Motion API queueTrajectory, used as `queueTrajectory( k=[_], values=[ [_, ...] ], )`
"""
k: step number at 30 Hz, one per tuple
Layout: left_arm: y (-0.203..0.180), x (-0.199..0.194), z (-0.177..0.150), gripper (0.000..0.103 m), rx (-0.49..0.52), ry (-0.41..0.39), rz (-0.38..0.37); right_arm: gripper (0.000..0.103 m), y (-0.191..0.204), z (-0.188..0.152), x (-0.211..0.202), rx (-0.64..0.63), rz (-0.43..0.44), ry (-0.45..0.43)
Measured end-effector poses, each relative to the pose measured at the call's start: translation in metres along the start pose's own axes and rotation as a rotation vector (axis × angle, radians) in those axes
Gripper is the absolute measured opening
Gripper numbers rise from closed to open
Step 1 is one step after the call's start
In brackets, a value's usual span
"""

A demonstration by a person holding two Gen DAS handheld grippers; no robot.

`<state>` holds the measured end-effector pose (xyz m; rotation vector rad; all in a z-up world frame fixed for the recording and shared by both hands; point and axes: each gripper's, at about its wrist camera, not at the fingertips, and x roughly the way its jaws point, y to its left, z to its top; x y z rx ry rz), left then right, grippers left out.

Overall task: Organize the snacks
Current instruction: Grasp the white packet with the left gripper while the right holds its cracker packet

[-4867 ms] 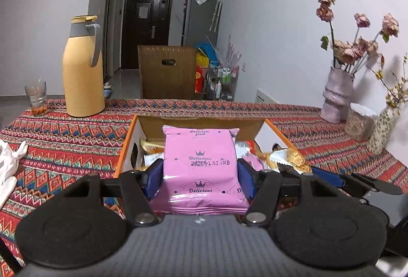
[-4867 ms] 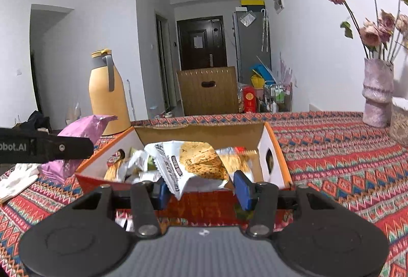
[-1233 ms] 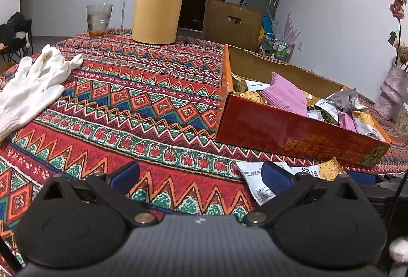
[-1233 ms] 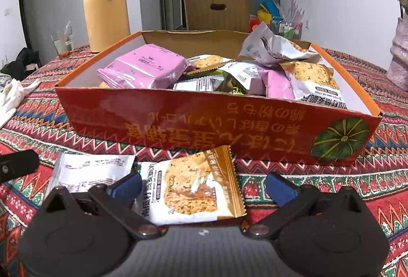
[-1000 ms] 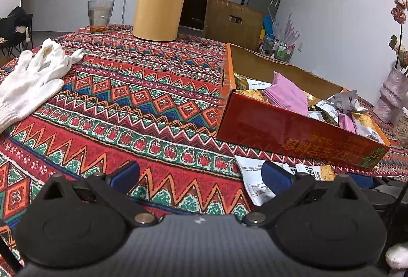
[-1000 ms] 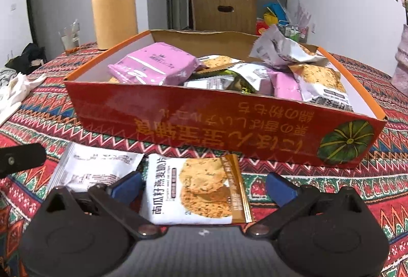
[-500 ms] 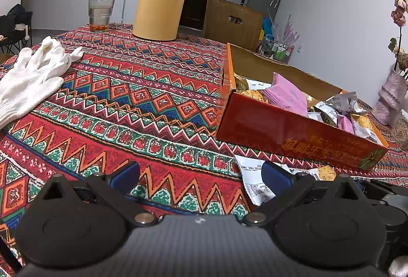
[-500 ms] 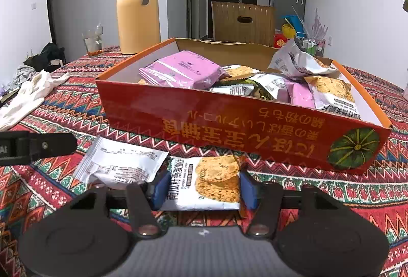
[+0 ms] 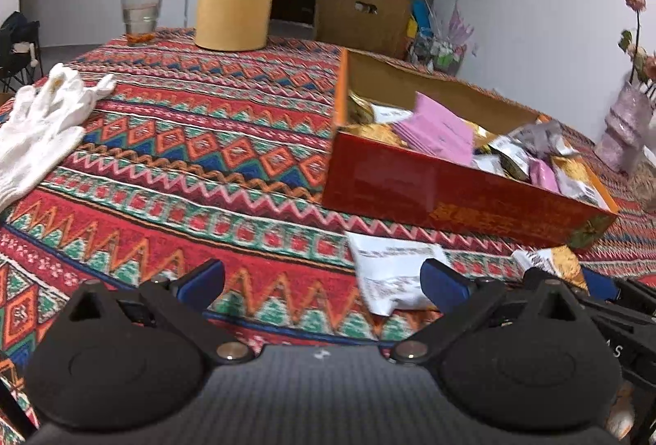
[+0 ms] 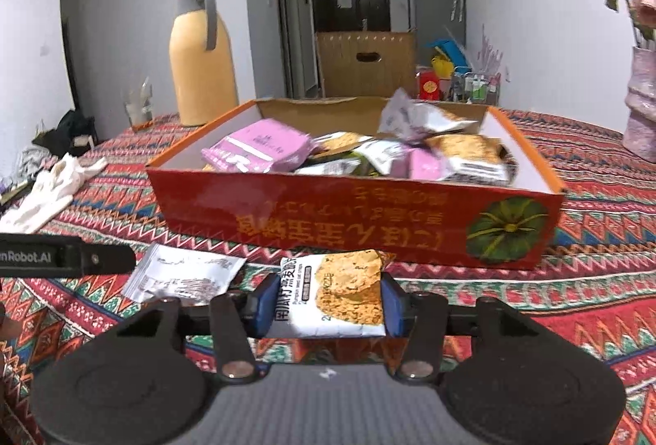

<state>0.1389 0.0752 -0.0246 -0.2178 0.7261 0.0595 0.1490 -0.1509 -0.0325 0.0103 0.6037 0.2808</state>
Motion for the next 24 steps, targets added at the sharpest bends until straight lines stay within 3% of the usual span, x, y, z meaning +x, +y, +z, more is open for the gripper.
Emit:
queueTrajectory(
  k=[13,24],
  values=[
    [-0.06,0.031,0.008,0.103,0.06,0.118,0.053,0.05,-0.068,-0.004,-0.018,0.131,-0.111,-0.063],
    [-0.069,0.049,0.003,0.103,0.073,0.159,0.133,0.051,-0.077,-0.013,-0.013,0.171,-0.094,-0.074]
  ],
)
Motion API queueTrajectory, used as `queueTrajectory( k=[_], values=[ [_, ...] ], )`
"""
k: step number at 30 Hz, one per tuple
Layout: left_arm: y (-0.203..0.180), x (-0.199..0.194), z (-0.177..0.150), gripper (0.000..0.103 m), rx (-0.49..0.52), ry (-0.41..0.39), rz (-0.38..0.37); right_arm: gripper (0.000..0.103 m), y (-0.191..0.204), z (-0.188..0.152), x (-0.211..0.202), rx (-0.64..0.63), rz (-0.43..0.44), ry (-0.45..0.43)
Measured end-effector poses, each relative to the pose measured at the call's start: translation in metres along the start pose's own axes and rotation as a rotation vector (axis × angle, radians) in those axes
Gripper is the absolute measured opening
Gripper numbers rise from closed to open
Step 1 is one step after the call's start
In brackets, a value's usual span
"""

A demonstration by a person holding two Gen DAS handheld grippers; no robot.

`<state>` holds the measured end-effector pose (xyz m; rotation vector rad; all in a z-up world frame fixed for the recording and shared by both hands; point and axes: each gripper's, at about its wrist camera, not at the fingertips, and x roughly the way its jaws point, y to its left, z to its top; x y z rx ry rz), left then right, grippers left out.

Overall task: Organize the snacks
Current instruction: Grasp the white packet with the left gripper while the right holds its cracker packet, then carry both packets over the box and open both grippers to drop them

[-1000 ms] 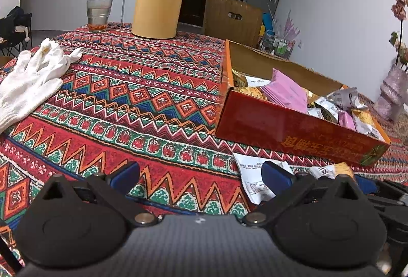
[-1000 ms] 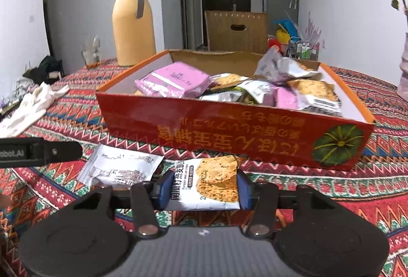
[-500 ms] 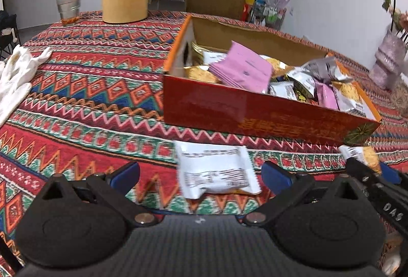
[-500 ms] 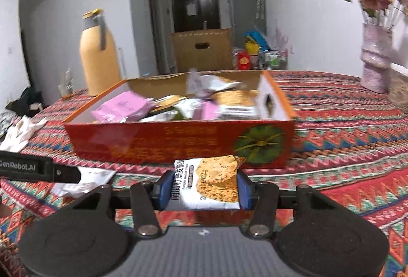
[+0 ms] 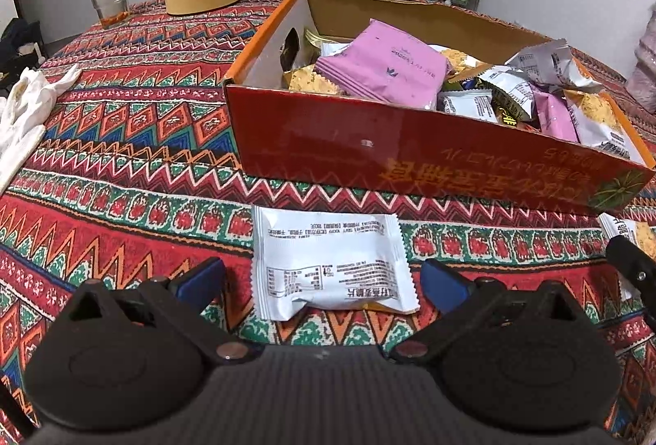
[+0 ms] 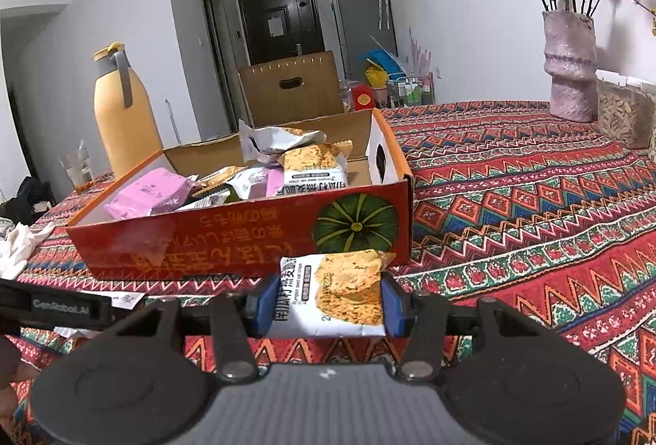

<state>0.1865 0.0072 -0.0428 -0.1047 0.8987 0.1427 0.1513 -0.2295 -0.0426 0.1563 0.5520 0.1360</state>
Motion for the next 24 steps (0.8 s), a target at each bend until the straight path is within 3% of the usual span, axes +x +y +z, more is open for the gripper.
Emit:
queueTrajectory(
  k=[2,7,10,24],
  values=[
    [-0.001,0.0,-0.001,0.102,0.001,-0.005,0.002,0.051,0.002,-0.002,-0.001,-0.006,0.001,-0.003],
    [-0.007,-0.007,-0.004,0.07,0.032,-0.043,0.009,0.051,0.006,-0.004,-0.002,-0.023,0.001,-0.008],
    [-0.008,-0.012,-0.006,0.059,0.042,-0.055,-0.008,0.051,0.006,-0.004,-0.002,-0.023,0.001,-0.009],
    [-0.007,-0.035,-0.015,0.056,0.065,-0.121,-0.022,0.051,0.008,-0.004,-0.008,-0.035,0.002,-0.032]
  ],
)
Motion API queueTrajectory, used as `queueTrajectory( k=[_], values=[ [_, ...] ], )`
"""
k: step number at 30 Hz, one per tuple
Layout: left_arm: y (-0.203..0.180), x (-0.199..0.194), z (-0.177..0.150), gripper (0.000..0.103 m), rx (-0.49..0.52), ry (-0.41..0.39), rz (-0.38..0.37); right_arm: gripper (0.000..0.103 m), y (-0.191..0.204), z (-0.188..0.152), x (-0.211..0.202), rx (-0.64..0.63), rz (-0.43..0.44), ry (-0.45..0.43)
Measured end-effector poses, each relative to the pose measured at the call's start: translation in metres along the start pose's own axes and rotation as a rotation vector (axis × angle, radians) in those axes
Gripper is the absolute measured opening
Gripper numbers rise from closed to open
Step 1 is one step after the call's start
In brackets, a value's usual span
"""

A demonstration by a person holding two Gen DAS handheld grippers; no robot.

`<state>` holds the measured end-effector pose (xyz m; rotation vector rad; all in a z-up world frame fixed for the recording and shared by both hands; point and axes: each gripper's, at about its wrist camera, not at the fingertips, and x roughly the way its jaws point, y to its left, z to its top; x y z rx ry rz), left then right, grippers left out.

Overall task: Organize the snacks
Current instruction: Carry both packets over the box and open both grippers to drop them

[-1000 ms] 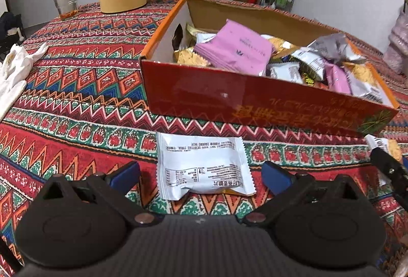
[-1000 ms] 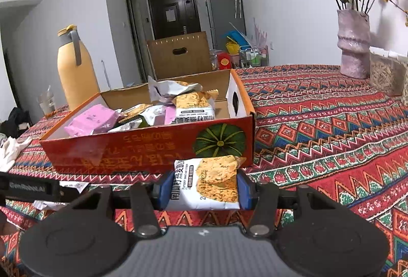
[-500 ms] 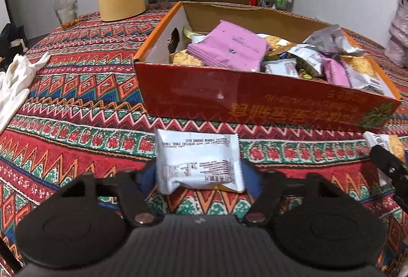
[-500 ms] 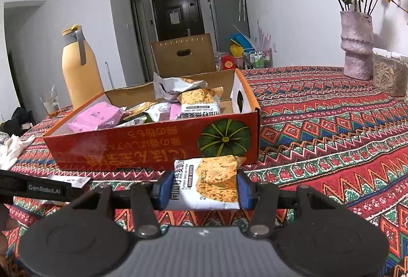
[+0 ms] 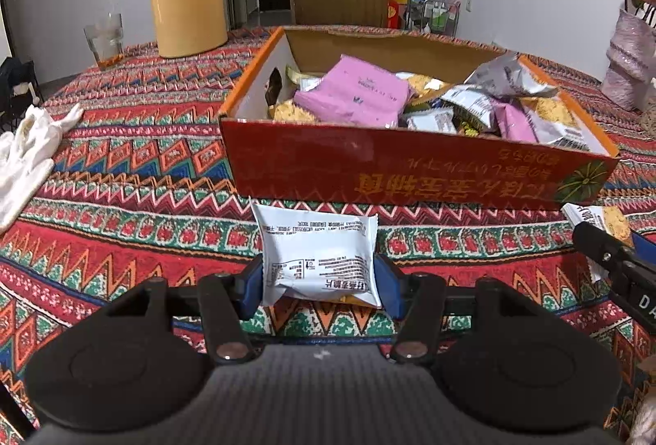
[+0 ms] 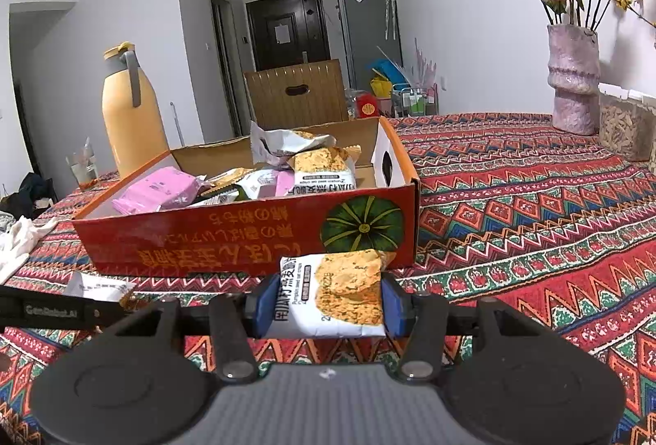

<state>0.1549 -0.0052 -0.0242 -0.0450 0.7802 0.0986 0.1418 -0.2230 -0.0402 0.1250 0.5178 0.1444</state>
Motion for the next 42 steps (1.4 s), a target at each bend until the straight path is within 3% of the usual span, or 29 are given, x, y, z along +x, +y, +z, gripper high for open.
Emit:
queueTrajectory(
  k=[11,20,42],
  values=[
    [-0.003,-0.035,0.014,0.056,0.018,-0.115,-0.021,0.051,0.003,0.012,-0.014,-0.004,0.011,-0.049],
    [-0.007,-0.046,0.041,0.056,0.019,-0.192,-0.029,0.051,0.013,0.042,-0.016,-0.02,0.022,-0.118],
    [-0.014,-0.012,0.118,0.056,-0.027,-0.302,-0.028,0.051,0.032,0.117,0.043,-0.053,0.023,-0.216]
  ],
)
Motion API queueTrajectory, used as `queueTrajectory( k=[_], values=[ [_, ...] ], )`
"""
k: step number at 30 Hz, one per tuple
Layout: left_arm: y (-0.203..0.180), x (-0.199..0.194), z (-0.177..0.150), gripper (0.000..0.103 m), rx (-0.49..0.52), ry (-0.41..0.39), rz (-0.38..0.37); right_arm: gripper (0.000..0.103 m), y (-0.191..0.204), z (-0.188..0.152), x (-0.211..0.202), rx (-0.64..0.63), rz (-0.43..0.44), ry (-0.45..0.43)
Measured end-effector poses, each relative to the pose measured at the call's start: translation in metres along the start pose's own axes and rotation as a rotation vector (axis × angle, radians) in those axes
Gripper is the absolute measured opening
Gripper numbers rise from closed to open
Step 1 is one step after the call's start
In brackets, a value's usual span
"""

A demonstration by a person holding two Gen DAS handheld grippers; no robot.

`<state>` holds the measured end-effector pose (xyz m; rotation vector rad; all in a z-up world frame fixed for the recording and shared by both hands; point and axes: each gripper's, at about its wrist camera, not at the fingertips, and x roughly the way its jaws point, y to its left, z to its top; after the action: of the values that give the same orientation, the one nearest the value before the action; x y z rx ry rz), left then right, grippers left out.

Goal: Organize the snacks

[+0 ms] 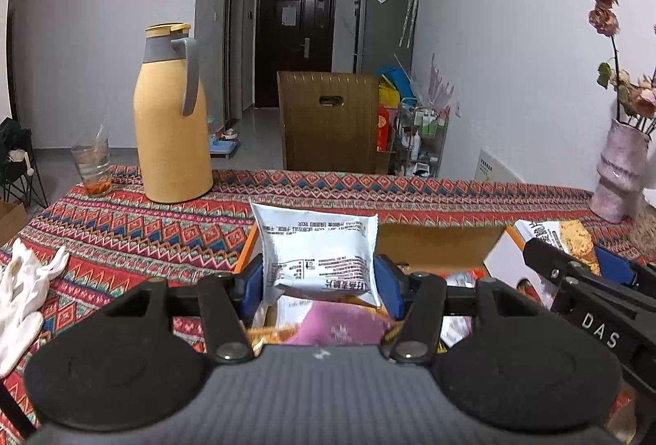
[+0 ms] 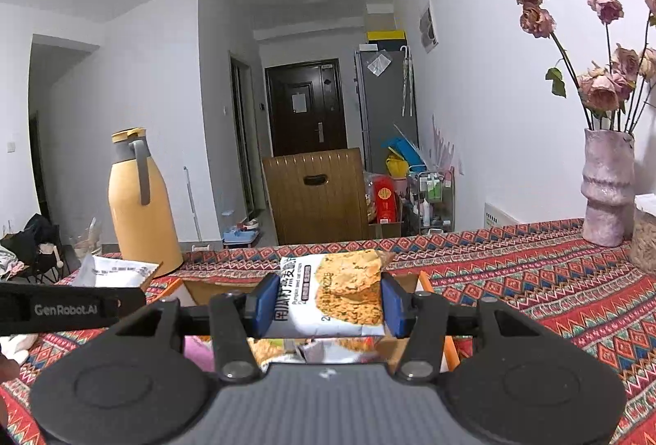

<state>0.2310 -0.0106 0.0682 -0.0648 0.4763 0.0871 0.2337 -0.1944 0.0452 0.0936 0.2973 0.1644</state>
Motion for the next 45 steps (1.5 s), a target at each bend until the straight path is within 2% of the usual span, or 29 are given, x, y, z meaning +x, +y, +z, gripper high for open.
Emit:
queueTrajectory(
  k=[9,17,19,21,23,24,25,26,28,36,45],
  values=[
    [0.002,0.03,-0.01,0.056,-0.029,-0.026,0.018,0.051,-0.005,-0.011,0.027,0.011,-0.018,-0.027],
    [0.01,0.048,-0.019,0.059,-0.031,0.004,-0.028,0.053,-0.008,-0.021,0.043,0.019,-0.004,0.033],
    [0.01,0.047,-0.021,0.07,-0.032,0.008,-0.037,0.062,-0.009,-0.022,0.043,0.024,-0.005,0.039],
    [0.013,0.045,-0.022,0.075,-0.047,0.009,-0.062,0.068,-0.01,-0.022,0.042,0.029,-0.009,0.039],
    [0.017,0.043,-0.021,0.086,-0.063,0.004,-0.059,0.072,-0.013,-0.022,0.04,0.044,-0.014,0.032],
    [0.019,0.041,-0.021,0.095,-0.071,-0.004,-0.051,0.072,-0.015,-0.022,0.039,0.052,-0.016,0.032],
    [0.02,0.04,-0.021,0.103,-0.078,-0.011,-0.044,0.079,-0.018,-0.021,0.038,0.063,-0.018,0.033],
    [0.022,0.038,-0.021,0.103,-0.085,-0.018,-0.039,0.093,-0.02,-0.021,0.036,0.074,-0.022,0.031],
    [0.026,0.036,-0.019,0.103,-0.097,-0.019,-0.041,0.103,-0.024,-0.021,0.033,0.097,-0.033,0.019],
    [0.025,0.031,-0.017,0.103,-0.095,-0.026,-0.036,0.103,-0.028,-0.019,0.028,0.122,-0.023,0.015],
    [0.019,0.007,-0.009,0.103,-0.074,-0.076,-0.015,0.103,-0.026,-0.006,0.009,0.121,-0.027,-0.022]
  ],
)
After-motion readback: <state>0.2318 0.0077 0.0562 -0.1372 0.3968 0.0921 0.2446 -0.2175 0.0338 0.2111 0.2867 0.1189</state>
